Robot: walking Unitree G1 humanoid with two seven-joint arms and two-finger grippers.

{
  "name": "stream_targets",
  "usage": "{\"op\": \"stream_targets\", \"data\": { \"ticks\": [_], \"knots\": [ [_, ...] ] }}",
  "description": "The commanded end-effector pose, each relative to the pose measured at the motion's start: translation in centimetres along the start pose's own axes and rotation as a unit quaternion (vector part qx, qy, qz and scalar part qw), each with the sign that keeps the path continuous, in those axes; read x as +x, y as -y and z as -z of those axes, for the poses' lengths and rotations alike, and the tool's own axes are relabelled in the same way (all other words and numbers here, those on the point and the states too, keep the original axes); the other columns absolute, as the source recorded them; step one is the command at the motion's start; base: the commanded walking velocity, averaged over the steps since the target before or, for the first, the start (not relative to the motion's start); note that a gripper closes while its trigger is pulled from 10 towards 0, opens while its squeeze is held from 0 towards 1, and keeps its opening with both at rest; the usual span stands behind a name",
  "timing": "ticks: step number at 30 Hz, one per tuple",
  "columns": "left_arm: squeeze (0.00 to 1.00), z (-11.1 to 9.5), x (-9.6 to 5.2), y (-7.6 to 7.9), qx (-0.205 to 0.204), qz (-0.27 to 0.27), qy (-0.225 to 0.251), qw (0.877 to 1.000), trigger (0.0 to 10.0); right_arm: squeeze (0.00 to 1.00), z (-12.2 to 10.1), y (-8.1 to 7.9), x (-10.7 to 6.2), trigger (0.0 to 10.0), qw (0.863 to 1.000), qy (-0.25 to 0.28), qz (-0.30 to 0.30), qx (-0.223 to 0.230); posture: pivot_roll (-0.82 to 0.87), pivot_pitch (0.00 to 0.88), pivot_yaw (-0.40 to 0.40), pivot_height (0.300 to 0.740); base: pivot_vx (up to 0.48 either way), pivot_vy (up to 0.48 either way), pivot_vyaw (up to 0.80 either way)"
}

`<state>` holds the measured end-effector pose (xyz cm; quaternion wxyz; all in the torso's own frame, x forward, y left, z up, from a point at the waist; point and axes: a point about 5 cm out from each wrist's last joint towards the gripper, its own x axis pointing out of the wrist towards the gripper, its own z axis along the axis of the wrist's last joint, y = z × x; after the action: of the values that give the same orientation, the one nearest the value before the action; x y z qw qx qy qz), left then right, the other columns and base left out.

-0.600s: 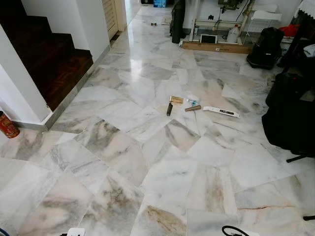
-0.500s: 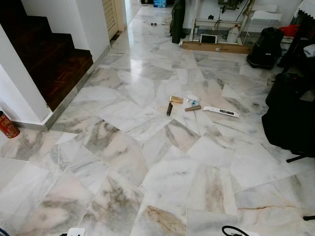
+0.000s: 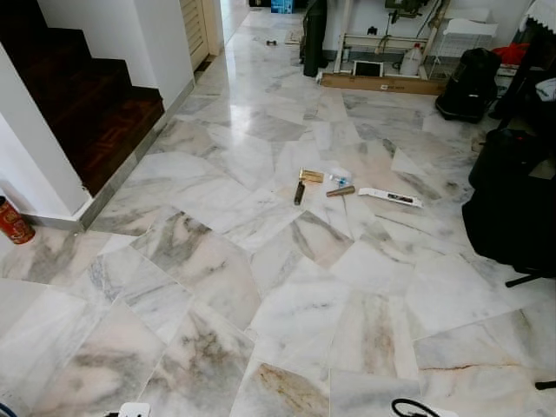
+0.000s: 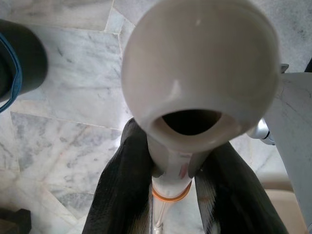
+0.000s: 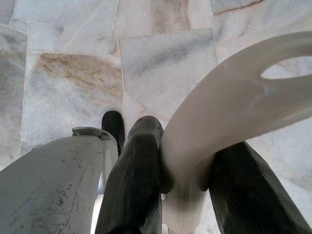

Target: Sweep floor

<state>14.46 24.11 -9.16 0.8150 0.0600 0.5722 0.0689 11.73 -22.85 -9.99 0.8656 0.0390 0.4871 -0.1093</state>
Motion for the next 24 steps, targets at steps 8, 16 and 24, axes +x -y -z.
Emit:
{"op": "stream_targets", "data": {
  "ticks": [8,16,24],
  "knots": [
    [0.0,-5.97,-0.59,3.17,0.063,0.073,0.151,0.984,10.0,0.0,-1.74,-1.93,0.44,10.0,0.996,0.04,-0.032,0.079,0.04,0.0,-0.017,0.74,0.0,0.0,0.0],
    [0.0,-6.17,-0.61,3.06,0.059,0.069,0.154,0.984,10.0,0.0,-2.04,-1.84,0.48,10.0,0.995,0.045,-0.034,0.079,0.05,0.0,-0.021,0.74,0.0,0.0,0.0],
    [0.0,-6.16,-0.62,2.88,0.058,0.068,0.158,0.983,10.0,0.0,-2.03,-1.67,0.47,10.0,0.995,0.045,-0.033,0.08,0.06,0.0,-0.023,0.74,0.0,0.0,0.0]
  ]
}}
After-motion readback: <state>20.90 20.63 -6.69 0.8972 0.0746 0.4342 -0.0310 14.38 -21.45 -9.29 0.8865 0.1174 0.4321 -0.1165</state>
